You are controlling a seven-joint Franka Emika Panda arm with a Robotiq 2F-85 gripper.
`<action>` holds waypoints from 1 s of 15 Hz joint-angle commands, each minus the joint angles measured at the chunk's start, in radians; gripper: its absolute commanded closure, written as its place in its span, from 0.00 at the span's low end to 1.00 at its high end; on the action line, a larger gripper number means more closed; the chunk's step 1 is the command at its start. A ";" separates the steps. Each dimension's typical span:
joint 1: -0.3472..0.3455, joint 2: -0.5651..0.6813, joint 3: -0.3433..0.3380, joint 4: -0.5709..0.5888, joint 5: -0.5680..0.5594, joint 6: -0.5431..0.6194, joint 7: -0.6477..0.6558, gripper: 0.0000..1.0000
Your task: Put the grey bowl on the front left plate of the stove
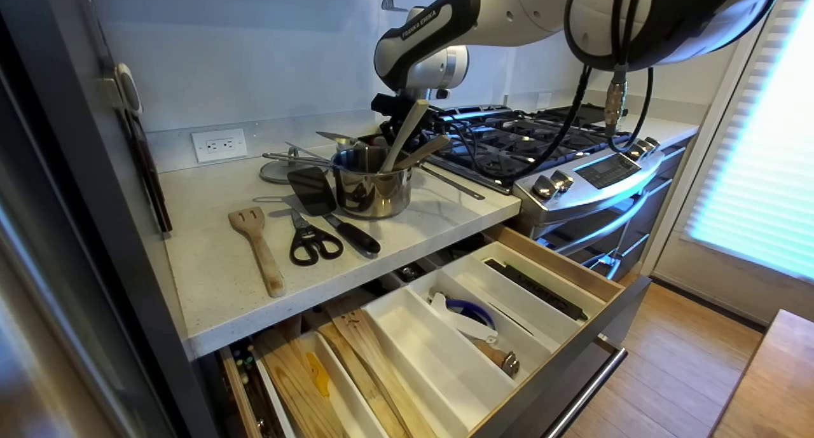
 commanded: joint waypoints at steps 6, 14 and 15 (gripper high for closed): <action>-0.006 -0.021 -0.021 0.020 -0.003 -0.015 0.043 0.98; 0.030 -0.143 -0.100 -0.061 -0.025 -0.026 0.074 0.98; 0.037 -0.168 -0.113 -0.093 -0.027 -0.042 0.087 0.98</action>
